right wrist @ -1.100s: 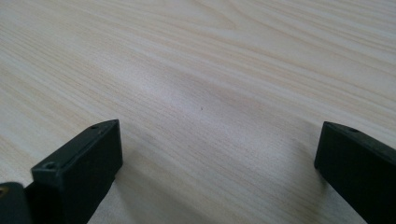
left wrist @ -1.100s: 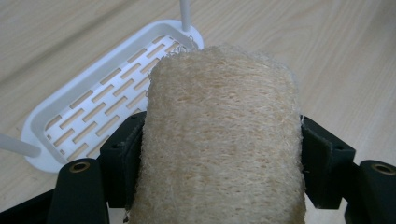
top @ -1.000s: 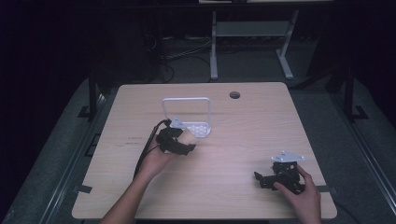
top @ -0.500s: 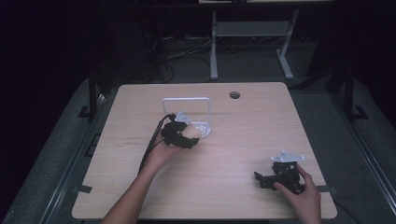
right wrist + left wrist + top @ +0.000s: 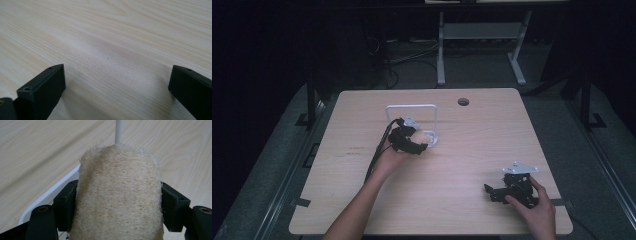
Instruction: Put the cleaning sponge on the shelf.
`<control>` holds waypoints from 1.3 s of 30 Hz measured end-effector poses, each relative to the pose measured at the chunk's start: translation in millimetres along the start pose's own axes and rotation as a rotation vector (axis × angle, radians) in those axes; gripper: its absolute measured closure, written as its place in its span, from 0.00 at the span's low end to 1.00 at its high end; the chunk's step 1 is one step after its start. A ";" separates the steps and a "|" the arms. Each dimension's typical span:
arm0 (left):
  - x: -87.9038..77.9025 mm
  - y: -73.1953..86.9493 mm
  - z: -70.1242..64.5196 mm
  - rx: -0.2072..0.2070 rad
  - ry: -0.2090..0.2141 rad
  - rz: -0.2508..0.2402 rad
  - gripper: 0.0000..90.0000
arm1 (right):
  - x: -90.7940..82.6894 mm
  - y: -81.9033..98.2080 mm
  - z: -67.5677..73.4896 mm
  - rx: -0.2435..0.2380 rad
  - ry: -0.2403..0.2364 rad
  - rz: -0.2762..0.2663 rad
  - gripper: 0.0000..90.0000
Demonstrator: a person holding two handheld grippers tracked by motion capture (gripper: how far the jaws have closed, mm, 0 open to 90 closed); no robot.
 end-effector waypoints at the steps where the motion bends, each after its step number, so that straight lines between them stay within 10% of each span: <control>1: 1.9 -0.4 0.2 -0.007 -0.002 -0.003 0.30 | 0.0 0.0 0.0 0.000 0.000 0.000 0.01; 39: 38.5 -3.5 10.2 0.011 -0.023 0.080 0.25 | -0.1 0.1 -0.1 -0.001 -0.001 0.000 0.01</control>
Point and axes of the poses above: each handheld gripper's, and its own axes: x roughly forward along the jaws, y roughly out of its underside, z roughly to its left, the point moved 4 cm from there along x, roughly forward along the jaws, and after that the axes turned 9 degrees about x, right-handed, at the moved point
